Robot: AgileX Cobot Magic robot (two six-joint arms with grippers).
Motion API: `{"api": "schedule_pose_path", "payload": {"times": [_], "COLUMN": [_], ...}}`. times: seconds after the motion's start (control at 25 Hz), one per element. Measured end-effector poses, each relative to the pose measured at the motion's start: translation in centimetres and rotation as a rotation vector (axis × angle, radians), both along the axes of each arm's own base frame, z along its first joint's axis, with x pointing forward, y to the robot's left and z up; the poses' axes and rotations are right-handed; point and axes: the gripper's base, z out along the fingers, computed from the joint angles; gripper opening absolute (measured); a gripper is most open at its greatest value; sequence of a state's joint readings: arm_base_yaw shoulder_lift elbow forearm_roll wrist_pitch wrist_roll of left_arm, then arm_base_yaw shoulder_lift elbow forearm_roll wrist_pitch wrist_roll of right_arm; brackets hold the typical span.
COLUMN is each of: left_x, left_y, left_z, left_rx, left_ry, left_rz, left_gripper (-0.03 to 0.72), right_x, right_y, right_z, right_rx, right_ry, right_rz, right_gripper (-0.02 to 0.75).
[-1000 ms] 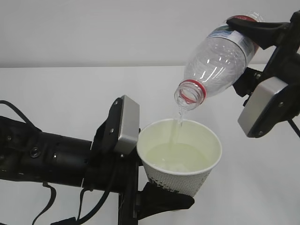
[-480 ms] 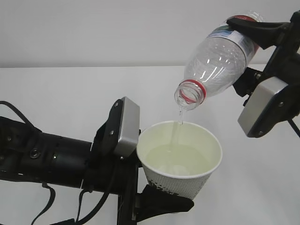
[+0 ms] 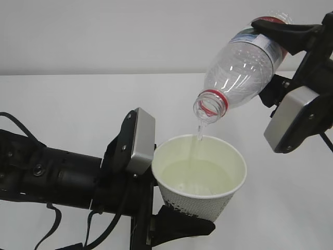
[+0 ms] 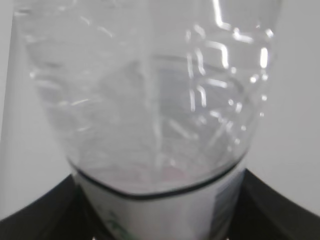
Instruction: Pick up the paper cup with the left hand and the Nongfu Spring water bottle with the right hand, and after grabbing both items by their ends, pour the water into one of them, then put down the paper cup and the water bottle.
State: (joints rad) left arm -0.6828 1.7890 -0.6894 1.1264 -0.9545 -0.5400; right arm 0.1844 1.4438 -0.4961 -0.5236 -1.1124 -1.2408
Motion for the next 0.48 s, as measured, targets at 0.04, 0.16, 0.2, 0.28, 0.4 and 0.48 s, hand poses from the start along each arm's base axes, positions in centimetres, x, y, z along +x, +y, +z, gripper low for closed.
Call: {"api": "schedule_pose_path", "payload": {"times": [0.04, 0.16, 0.2, 0.28, 0.4, 0.48], "left_x": [0.00, 0.00, 0.00, 0.00, 0.00, 0.00], "left_y": [0.00, 0.00, 0.00, 0.00, 0.00, 0.00], "left_z": [0.00, 0.00, 0.00, 0.00, 0.00, 0.00], "left_rx": [0.000, 0.000, 0.000, 0.000, 0.000, 0.000], "left_ry": [0.000, 0.000, 0.000, 0.000, 0.000, 0.000], "left_rz": [0.000, 0.000, 0.000, 0.000, 0.000, 0.000], "left_gripper": [0.492, 0.492, 0.492, 0.492, 0.492, 0.492], "right_x": [0.00, 0.00, 0.00, 0.00, 0.01, 0.01], "right_y": [0.00, 0.00, 0.00, 0.00, -0.01, -0.01], "right_z": [0.00, 0.00, 0.00, 0.00, 0.01, 0.01], "right_rx": [-0.001, -0.001, -0.001, -0.001, 0.000, 0.000], "right_ry": [-0.001, -0.001, -0.001, -0.001, -0.001, -0.001], "right_rz": [0.000, 0.000, 0.000, 0.000, -0.002, -0.002], "right_gripper": [0.508, 0.508, 0.508, 0.508, 0.508, 0.508]}}
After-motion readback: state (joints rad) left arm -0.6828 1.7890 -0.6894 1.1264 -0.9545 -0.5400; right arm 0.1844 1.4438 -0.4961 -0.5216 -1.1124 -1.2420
